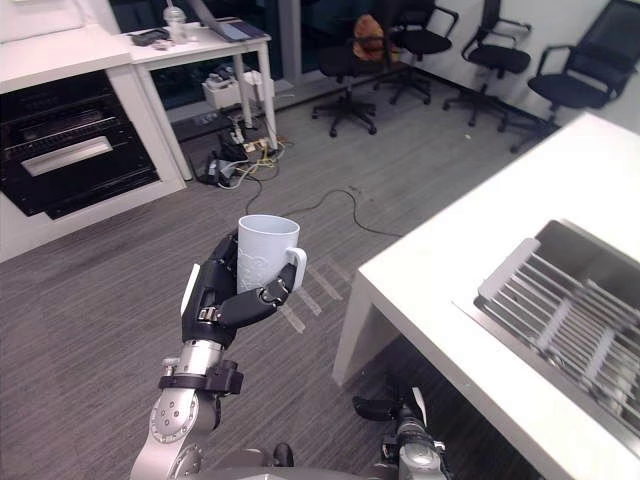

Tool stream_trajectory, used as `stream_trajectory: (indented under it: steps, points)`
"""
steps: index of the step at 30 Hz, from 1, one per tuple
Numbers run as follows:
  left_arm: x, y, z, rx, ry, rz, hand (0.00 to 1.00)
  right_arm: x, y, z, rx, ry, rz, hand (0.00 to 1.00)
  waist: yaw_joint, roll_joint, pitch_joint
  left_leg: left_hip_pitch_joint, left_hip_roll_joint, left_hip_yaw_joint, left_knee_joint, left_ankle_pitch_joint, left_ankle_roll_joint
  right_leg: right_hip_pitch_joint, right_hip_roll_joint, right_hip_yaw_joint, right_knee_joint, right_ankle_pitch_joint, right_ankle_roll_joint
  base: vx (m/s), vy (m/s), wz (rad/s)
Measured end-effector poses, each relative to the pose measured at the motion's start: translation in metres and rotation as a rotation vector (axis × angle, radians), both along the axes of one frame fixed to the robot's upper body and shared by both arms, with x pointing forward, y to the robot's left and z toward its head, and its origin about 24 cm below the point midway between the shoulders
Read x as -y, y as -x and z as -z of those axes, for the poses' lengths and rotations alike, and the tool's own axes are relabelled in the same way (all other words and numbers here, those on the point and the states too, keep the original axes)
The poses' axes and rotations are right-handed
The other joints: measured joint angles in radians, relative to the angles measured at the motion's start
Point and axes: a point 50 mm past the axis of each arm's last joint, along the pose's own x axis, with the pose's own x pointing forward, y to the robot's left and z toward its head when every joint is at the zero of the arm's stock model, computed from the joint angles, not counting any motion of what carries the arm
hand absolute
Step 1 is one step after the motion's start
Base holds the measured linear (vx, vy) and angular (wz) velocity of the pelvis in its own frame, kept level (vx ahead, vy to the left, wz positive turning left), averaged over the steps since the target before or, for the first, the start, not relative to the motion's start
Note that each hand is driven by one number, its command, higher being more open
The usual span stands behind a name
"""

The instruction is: Walk over to the sink, pick up the cup, carry it to the dishwasher, place the cup inside the dishwasher, then close the dishwasher door

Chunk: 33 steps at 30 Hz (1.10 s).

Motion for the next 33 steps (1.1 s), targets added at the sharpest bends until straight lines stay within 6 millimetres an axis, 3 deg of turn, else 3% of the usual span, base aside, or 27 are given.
stream_trajectory:
  steps: [2, 3, 4, 5, 6, 8, 10, 15, 16, 18, 19, 21, 22, 23, 25, 28, 31, 33]
  points:
    - [0.015, -0.004, 0.000, 0.010, -0.008, 0.082, 0.30, -0.003, 0.000, -0.002, 0.010, -0.002, 0.003, 0.90, -0.017, -0.009, -0.005, 0.011, -0.029, -0.077, -0.006, 0.006, -0.012, -0.045, 0.087, 0.128, -0.095, -0.014, 0.005, 0.17, -0.067, 1.18]
    - [0.021, -0.004, 0.000, 0.011, -0.004, 0.110, 0.30, 0.000, 0.009, 0.001, -0.015, 0.008, 0.043, 0.90, -0.018, -0.012, -0.008, 0.010, -0.042, -0.107, 0.001, 0.001, -0.015, -0.052, 0.109, 0.168, -0.154, -0.014, 0.005, 0.20, -0.117, 1.11]
    - [0.026, -0.003, -0.001, 0.015, 0.002, 0.137, 0.30, 0.004, 0.020, 0.002, -0.029, 0.019, 0.054, 0.90, -0.021, -0.027, -0.009, 0.007, -0.064, -0.130, 0.028, -0.016, -0.016, -0.049, 0.107, 0.188, -0.242, 0.027, -0.001, 0.27, -0.170, 0.89]
    - [0.029, -0.003, -0.002, 0.020, 0.007, 0.148, 0.30, 0.004, 0.026, 0.002, -0.043, 0.024, 0.066, 0.90, -0.021, -0.036, -0.005, 0.000, -0.082, -0.152, 0.070, -0.047, -0.027, -0.041, 0.093, 0.175, -0.264, 0.066, 0.019, 0.28, -0.181, 0.90]
    - [0.033, -0.002, 0.000, 0.006, 0.019, 0.159, 0.30, 0.010, 0.034, 0.004, -0.067, 0.044, 0.071, 0.90, -0.029, -0.010, -0.015, -0.025, -0.060, -0.164, 0.123, -0.080, -0.056, -0.018, 0.101, 0.129, -0.283, 0.060, 0.011, 0.19, -0.125, 0.68]
    - [0.038, -0.002, -0.003, 0.018, 0.036, 0.180, 0.30, 0.016, 0.039, 0.005, -0.100, 0.066, 0.086, 0.90, -0.021, 0.004, -0.022, -0.035, -0.015, -0.148, 0.132, -0.096, -0.054, 0.012, 0.125, 0.083, -0.325, 0.068, -0.007, 0.16, -0.122, 0.56]
    - [0.041, -0.002, -0.004, 0.023, 0.038, 0.192, 0.30, 0.017, 0.042, 0.007, -0.128, 0.071, 0.091, 0.90, 0.000, 0.003, -0.021, -0.022, 0.005, -0.150, 0.109, -0.091, -0.065, 0.039, 0.142, 0.065, -0.362, 0.076, -0.019, 0.18, -0.178, 0.30]
    - [0.041, 0.000, -0.001, 0.007, 0.032, 0.204, 0.30, 0.024, 0.050, 0.009, -0.176, 0.065, 0.155, 0.90, 0.002, 0.002, -0.020, -0.041, 0.017, -0.142, 0.074, -0.040, -0.102, 0.101, 0.134, -0.031, -0.471, 0.111, -0.034, 0.04, -0.070, 0.51]
    - [0.041, -0.001, 0.000, 0.004, 0.031, 0.204, 0.30, 0.025, 0.051, 0.009, -0.177, 0.064, 0.163, 0.90, 0.001, 0.003, -0.018, -0.046, 0.024, -0.118, 0.076, -0.040, -0.103, 0.109, 0.132, -0.043, -0.483, 0.118, -0.033, -0.05, 0.008, 0.57]
    - [0.042, -0.005, 0.006, -0.017, 0.023, 0.212, 0.30, 0.030, 0.055, 0.010, -0.193, 0.081, 0.164, 0.90, -0.005, 0.009, -0.017, -0.066, 0.095, 0.037, 0.115, -0.063, -0.071, 0.128, 0.131, -0.087, -0.492, 0.122, -0.034, -0.08, 0.019, 0.58]
    - [0.044, -0.006, 0.011, -0.037, 0.014, 0.220, 0.30, 0.033, 0.060, 0.012, -0.208, 0.099, 0.147, 0.90, -0.005, 0.009, -0.018, -0.070, 0.133, 0.116, 0.137, -0.066, -0.071, 0.144, 0.127, -0.112, -0.493, 0.122, -0.032, -0.09, 0.044, 0.57]
    - [0.042, -0.005, 0.016, -0.057, -0.001, 0.218, 0.30, 0.033, 0.063, 0.014, -0.217, 0.108, 0.135, 0.90, -0.008, 0.006, -0.026, -0.074, 0.139, 0.176, 0.115, -0.077, -0.067, 0.148, 0.113, -0.122, -0.520, 0.139, -0.013, -0.09, 0.097, 0.43]
    - [0.039, -0.006, 0.017, -0.060, -0.012, 0.211, 0.30, 0.033, 0.063, 0.014, -0.208, 0.109, 0.135, 0.90, -0.015, -0.003, -0.036, -0.073, 0.139, 0.234, 0.080, -0.077, -0.062, 0.151, 0.097, -0.134, -0.574, 0.175, -0.003, -0.06, 0.114, 0.32]
    - [0.038, -0.007, 0.018, -0.061, -0.012, 0.201, 0.30, 0.033, 0.062, 0.013, -0.192, 0.109, 0.134, 0.90, -0.018, 0.001, -0.034, -0.070, 0.142, 0.290, 0.060, -0.064, -0.043, 0.153, 0.082, -0.141, -0.610, 0.197, 0.008, -0.04, 0.095, 0.32]
    - [0.039, -0.007, 0.021, -0.078, -0.011, 0.202, 0.30, 0.034, 0.063, 0.013, -0.194, 0.102, 0.126, 0.90, -0.030, 0.019, -0.036, -0.066, 0.120, 0.271, 0.028, 0.009, -0.054, 0.167, 0.075, -0.156, -0.624, 0.207, 0.021, -0.05, 0.169, 0.42]
    - [0.041, -0.007, 0.023, -0.080, -0.029, 0.225, 0.30, 0.033, 0.061, 0.013, -0.183, 0.092, 0.112, 0.90, -0.047, 0.019, -0.037, -0.031, 0.041, 0.214, -0.096, 0.085, -0.024, 0.173, 0.031, -0.170, -0.626, 0.206, 0.028, 0.00, 0.157, 0.65]
    - [0.037, -0.005, 0.026, -0.093, -0.047, 0.225, 0.30, 0.023, 0.035, 0.008, -0.104, 0.068, 0.059, 0.90, -0.039, 0.021, -0.038, -0.003, 0.006, 0.191, -0.172, 0.124, -0.017, 0.170, 0.014, -0.131, -0.616, 0.202, 0.032, -0.01, 0.121, 0.34]
    - [0.038, -0.005, 0.026, -0.093, -0.046, 0.226, 0.30, 0.001, 0.007, 0.002, -0.022, 0.023, -0.013, 0.90, -0.025, 0.021, -0.037, 0.021, -0.027, 0.175, -0.203, 0.135, -0.011, 0.139, -0.022, -0.112, -0.509, 0.141, 0.038, -0.02, 0.106, 0.31]
